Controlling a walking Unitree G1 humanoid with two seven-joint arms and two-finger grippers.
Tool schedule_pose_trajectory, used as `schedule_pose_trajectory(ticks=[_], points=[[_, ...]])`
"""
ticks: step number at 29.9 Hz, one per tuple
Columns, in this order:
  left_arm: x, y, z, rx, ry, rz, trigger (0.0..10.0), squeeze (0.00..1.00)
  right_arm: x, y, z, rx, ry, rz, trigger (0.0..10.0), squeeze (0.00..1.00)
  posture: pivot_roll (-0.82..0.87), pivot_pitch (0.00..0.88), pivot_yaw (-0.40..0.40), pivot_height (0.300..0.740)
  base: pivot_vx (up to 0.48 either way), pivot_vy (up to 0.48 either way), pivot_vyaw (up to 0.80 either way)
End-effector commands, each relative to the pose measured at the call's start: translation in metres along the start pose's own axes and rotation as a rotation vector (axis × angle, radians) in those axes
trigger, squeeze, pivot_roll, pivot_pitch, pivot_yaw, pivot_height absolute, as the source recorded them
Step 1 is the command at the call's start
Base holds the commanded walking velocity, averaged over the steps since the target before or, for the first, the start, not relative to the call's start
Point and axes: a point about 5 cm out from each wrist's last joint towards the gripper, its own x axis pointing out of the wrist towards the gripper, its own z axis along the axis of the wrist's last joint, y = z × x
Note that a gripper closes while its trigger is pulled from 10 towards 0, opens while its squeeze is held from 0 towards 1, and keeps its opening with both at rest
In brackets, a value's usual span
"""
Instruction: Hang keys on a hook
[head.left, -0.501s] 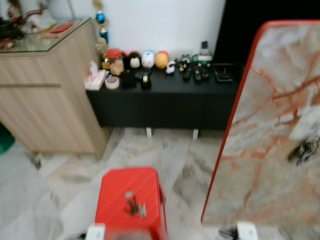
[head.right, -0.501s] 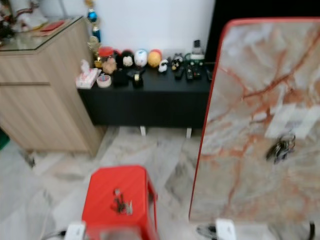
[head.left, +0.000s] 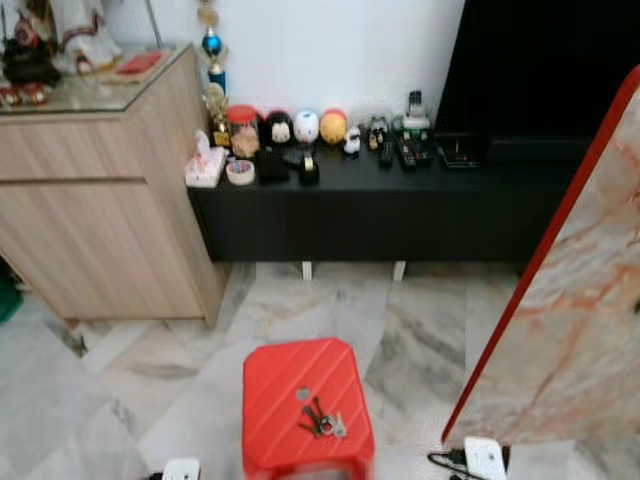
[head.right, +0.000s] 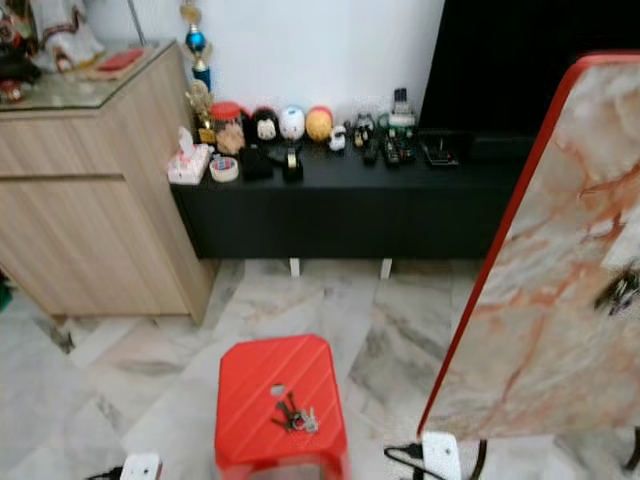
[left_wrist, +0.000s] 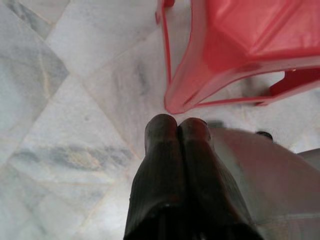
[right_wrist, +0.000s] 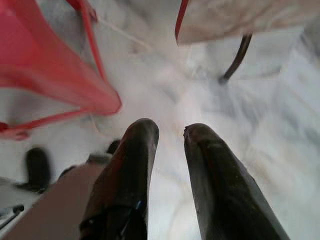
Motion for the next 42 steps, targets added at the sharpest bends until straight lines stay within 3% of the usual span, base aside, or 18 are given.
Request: schedule_pose_trajectory(ticks=[1, 13, 21, 42], points=[[-0.001, 0.009, 0.0, 0.018, 0.01, 0.021, 10.0, 0.0, 0.001, 0.008, 0.009, 0.005, -0.027, 0.019, 10.0, 0.0, 0.01, 0.0, -0.007, 0.74, 0.0, 0.476, 0.0], [0.005, -0.006, 0.011, 0.028, 0.013, 0.016, 10.0, 0.0, 0.001, 0.008, 0.008, 0.012, -0.028, 0.019, 10.0, 0.0, 0.01, 0.0, -0.011, 0.74, 0.0, 0.333, 0.0], [0.002, 0.007, 0.006, 0.028, 0.016, 0.027, 10.0, 0.0, 0.001, 0.008, 0.009, 0.016, -0.033, 0.025, 10.0, 0.0, 0.01, 0.0, -0.012, 0.74, 0.0, 0.0, 0.0], [0.002, 0.002, 0.006, 0.021, 0.0, 0.007, 10.0, 0.0, 0.001, 0.007, 0.011, -0.013, -0.062, 0.043, 10.0, 0.0, 0.0, 0.0, -0.016, 0.74, 0.0, 0.0, 0.07]])
